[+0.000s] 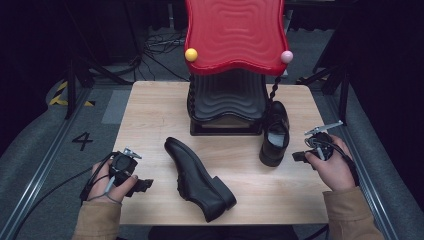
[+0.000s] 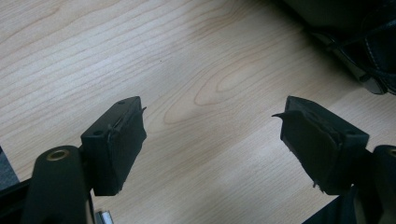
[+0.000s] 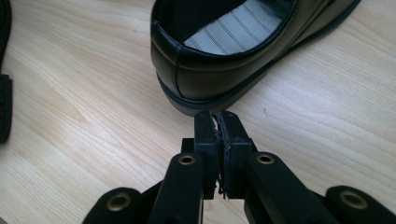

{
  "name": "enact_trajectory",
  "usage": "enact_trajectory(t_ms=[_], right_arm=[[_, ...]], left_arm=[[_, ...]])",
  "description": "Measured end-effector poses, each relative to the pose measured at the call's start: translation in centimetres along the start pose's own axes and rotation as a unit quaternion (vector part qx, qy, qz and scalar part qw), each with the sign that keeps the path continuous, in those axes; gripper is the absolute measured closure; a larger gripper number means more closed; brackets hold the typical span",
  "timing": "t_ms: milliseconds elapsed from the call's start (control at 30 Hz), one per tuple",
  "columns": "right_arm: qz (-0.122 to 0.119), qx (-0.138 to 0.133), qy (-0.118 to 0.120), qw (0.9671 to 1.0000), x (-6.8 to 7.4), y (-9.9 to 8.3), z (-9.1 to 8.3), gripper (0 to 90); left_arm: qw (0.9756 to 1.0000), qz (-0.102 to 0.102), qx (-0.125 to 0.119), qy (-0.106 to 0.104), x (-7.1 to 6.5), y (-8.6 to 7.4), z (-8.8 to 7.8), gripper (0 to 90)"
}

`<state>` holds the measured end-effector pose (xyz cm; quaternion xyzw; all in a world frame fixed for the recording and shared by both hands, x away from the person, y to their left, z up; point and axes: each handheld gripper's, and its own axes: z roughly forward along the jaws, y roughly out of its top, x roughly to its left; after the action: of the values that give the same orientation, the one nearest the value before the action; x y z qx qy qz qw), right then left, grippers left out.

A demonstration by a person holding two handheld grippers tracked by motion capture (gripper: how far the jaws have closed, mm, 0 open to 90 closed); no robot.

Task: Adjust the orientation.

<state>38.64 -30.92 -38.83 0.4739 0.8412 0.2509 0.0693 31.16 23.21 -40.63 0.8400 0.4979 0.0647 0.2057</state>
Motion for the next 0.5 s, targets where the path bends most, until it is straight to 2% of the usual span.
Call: enact_trajectory(t_ms=[200,500], right_arm=[[-0.009,-0.005,0.005,0.9999,0.6,0.3,0.0,87.3],[-0.019,-0.016,0.013,0.9996,1.3,0.4,-0.2,88.4]], left_arm=[[0.9999,-0.01,-0.005,0.0,0.2,-0.1,-0.1,22.2],[0.9999,-0.008,-0.012,-0.002,0.3,-0.1,-0.2,22.1]])
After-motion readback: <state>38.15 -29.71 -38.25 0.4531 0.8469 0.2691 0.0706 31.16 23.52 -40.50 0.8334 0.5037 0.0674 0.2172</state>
